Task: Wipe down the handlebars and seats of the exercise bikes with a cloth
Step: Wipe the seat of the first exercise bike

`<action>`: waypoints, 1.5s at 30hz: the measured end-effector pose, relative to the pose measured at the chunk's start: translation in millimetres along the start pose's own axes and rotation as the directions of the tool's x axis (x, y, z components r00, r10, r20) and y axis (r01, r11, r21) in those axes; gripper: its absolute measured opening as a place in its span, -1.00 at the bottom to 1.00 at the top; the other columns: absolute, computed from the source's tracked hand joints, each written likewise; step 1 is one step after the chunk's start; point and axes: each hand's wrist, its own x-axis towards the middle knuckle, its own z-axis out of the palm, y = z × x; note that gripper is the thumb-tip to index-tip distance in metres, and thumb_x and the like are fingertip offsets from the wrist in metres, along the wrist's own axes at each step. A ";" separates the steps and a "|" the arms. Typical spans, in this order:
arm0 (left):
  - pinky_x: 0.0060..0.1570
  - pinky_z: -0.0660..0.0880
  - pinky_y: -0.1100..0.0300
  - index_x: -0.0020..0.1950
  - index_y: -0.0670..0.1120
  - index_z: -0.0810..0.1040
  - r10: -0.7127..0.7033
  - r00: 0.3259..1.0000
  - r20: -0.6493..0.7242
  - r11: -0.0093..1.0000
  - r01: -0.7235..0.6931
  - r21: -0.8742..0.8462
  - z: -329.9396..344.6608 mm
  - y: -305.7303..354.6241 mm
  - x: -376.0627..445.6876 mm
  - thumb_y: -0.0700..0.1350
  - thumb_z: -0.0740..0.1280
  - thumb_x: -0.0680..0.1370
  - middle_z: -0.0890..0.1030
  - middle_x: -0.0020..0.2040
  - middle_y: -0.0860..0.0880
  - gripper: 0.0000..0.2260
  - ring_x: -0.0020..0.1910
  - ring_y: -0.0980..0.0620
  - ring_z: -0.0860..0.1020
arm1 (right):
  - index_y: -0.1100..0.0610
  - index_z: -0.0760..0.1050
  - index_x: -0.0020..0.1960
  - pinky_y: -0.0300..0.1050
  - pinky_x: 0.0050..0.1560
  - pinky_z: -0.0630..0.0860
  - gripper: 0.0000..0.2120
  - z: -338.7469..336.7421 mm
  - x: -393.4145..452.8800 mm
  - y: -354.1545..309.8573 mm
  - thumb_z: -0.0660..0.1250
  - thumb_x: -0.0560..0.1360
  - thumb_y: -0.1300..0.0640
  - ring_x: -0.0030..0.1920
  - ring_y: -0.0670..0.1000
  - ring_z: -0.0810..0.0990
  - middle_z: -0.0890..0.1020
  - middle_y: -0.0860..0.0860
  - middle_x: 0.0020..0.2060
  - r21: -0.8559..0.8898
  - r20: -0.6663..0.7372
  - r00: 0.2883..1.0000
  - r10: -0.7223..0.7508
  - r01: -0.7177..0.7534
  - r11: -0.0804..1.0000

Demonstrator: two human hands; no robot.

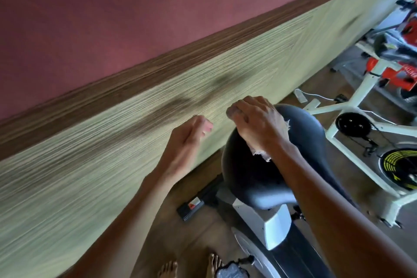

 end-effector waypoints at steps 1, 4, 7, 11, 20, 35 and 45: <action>-0.13 0.45 0.45 0.05 -0.14 0.63 -0.003 1.000 0.008 1.000 0.003 -0.004 2.4 -0.5 9.0 0.10 0.11 0.73 0.68 -0.01 -0.02 -0.59 -0.08 0.28 0.60 | -0.12 0.57 0.09 -0.14 0.12 0.35 -0.64 0.8 -10.2 -13.4 0.02 0.57 -0.15 0.20 -0.05 0.46 0.59 -0.19 0.08 -0.026 0.023 0.997 -0.078 0.079 0.997; -0.07 0.47 0.32 0.12 -0.02 0.62 0.002 0.998 0.069 1.000 -0.004 0.030 9.8 7.2 34.6 0.14 0.06 0.74 0.66 0.06 0.08 -0.60 0.01 0.24 0.60 | -0.02 0.61 0.05 -0.01 0.29 0.43 -0.73 4.4 -51.9 -36.5 0.17 0.51 -0.02 0.15 0.02 0.53 0.64 -0.09 0.02 -0.059 0.006 0.956 -0.294 0.294 0.954; 0.05 0.46 0.22 0.21 -0.01 0.60 0.079 0.985 0.156 0.985 -0.101 0.139 21.9 20.9 46.5 0.17 0.06 0.73 0.62 0.17 0.06 -0.60 0.10 0.20 0.56 | 0.07 0.58 0.31 0.07 0.55 0.23 -0.60 11.7 -88.0 -32.6 0.23 0.54 0.00 0.38 0.08 0.47 0.61 0.00 0.27 -0.069 -0.041 0.945 -0.325 0.322 0.944; 0.11 0.47 0.31 0.32 -0.01 0.55 0.133 0.969 0.209 0.969 -0.172 0.178 37.8 29.6 17.7 0.19 0.03 0.72 0.56 0.27 0.02 -0.57 0.15 0.20 0.53 | 0.10 0.26 0.60 0.13 0.63 -0.13 -0.42 7.2 -109.8 -24.8 0.08 0.65 -0.12 0.63 0.02 0.09 0.31 -0.01 0.57 0.052 -0.059 0.973 -0.222 0.225 0.973; 0.54 0.24 -0.14 0.54 -0.26 0.35 0.399 0.887 0.231 0.561 -0.436 0.704 82.0 15.1 -18.3 0.07 0.04 0.62 0.34 0.55 -0.29 -0.40 0.56 -0.26 0.29 | 0.12 0.33 0.57 0.19 0.61 0.06 -0.38 -3.3 -167.5 92.2 -0.13 0.68 -0.16 0.59 0.07 0.23 0.36 0.10 0.55 0.032 -0.184 0.913 0.364 -0.365 0.931; 0.46 0.33 -0.18 0.51 -0.28 0.41 0.595 0.730 0.336 0.356 -0.614 0.704 114.1 1.8 -54.3 0.15 0.15 0.71 0.48 0.45 -0.27 -0.43 0.47 -0.26 0.41 | 0.03 0.31 0.59 -0.19 0.50 0.16 -0.48 -10.7 -167.3 86.0 0.01 0.67 -0.08 0.56 -0.12 0.18 0.29 -0.03 0.57 0.225 -0.192 0.892 0.410 -0.366 0.903; 0.61 0.07 -0.09 0.61 -0.25 0.23 0.543 0.603 0.584 0.420 -0.797 0.433 154.8 35.0 -21.7 0.16 -0.02 0.68 0.24 0.61 -0.23 -0.36 0.63 -0.17 0.13 | 0.18 0.41 0.49 0.15 0.48 0.35 -0.53 -14.6 -177.8 93.8 0.04 0.69 -0.01 0.46 0.01 0.42 0.48 0.11 0.46 0.439 -0.453 0.817 0.356 -0.143 0.887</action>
